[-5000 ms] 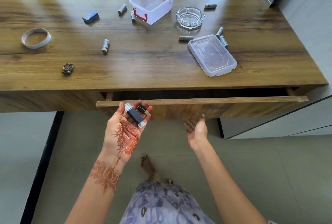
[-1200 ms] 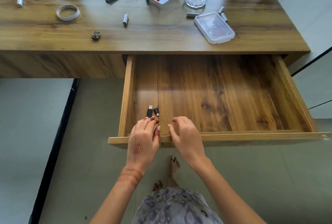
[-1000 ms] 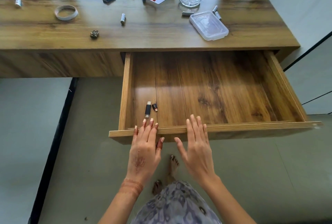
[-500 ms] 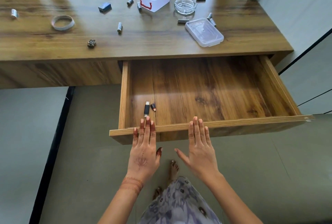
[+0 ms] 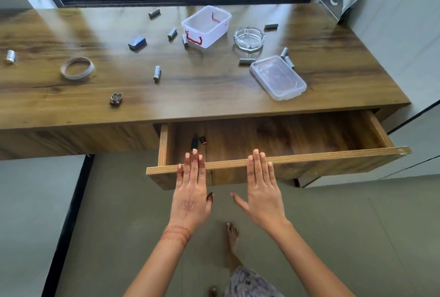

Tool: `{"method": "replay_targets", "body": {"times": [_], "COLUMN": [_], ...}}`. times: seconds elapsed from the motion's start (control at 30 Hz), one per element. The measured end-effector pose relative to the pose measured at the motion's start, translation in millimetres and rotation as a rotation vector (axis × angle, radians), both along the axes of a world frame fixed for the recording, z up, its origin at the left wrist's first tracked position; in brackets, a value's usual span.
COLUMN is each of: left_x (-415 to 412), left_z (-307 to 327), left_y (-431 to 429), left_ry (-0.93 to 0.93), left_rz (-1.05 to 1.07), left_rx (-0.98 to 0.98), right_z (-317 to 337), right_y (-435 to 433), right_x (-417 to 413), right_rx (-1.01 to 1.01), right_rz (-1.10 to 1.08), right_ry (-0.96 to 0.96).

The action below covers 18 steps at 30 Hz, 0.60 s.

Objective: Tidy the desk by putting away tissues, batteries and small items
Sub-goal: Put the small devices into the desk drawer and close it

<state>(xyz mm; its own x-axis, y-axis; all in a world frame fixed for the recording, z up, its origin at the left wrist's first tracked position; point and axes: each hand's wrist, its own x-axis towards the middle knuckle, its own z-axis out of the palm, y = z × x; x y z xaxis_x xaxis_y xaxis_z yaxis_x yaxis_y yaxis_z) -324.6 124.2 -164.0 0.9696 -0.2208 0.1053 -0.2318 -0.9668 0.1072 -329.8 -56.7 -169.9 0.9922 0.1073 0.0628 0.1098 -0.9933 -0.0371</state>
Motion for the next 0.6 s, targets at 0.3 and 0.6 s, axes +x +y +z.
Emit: {"method": "replay_targets", "body": {"times": [0.3, 0.6], "left_x": [92, 154], "left_z": [-5, -2], "left_y": [3, 20], "left_ry": [-0.101, -0.306], "left_rz": [-0.010, -0.024], "left_rx": [0.076, 0.230], "right_z": [-11, 4], "right_y": [-4, -27], "right_x": [92, 169], "right_rx": [-0.015, -0.166], "right_rz": [0.085, 0.264], "right_ry": [-0.147, -0.416]}}
